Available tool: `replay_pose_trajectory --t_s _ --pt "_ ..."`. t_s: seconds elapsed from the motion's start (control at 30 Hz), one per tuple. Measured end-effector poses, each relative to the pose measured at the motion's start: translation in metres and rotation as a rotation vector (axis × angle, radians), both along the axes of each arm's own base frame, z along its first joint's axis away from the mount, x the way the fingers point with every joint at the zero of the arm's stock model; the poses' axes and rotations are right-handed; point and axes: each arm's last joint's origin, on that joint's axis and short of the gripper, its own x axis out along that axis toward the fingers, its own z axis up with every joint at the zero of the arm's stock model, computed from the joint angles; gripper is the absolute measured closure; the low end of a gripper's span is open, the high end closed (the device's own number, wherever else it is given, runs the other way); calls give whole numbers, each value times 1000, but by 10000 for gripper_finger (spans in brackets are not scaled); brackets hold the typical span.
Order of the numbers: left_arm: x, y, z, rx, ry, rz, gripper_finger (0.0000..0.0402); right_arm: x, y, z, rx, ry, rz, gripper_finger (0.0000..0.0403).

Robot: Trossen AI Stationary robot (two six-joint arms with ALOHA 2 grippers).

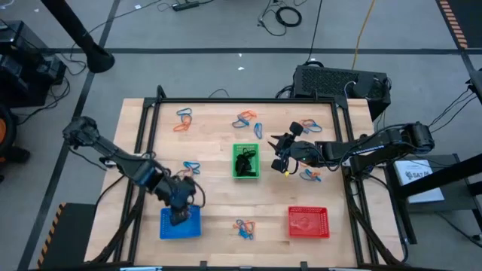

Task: Sort rubber bands into baskets
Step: Put the orange rubber band into the blue bin

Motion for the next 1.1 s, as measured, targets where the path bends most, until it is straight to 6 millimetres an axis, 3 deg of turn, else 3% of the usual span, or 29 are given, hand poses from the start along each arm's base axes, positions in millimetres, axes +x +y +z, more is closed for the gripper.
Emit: replay_pose_trajectory --t_s 0.23,0.43,0.9,1.0,1.1 --pt "8 -21 -22 22 74 -19 398 0 0 0 -2 1 1 300" --pt "13 -24 -35 51 115 -17 361 0 0 0 -2 2 1 300" --pt "15 -19 -37 72 139 -11 312 0 0 0 -2 3 1 300" --pt "18 -14 -35 90 91 -73 311 0 0 0 -2 2 1 300" --pt "33 -6 -31 293 -134 -173 311 0 0 0 -1 3 1 300"
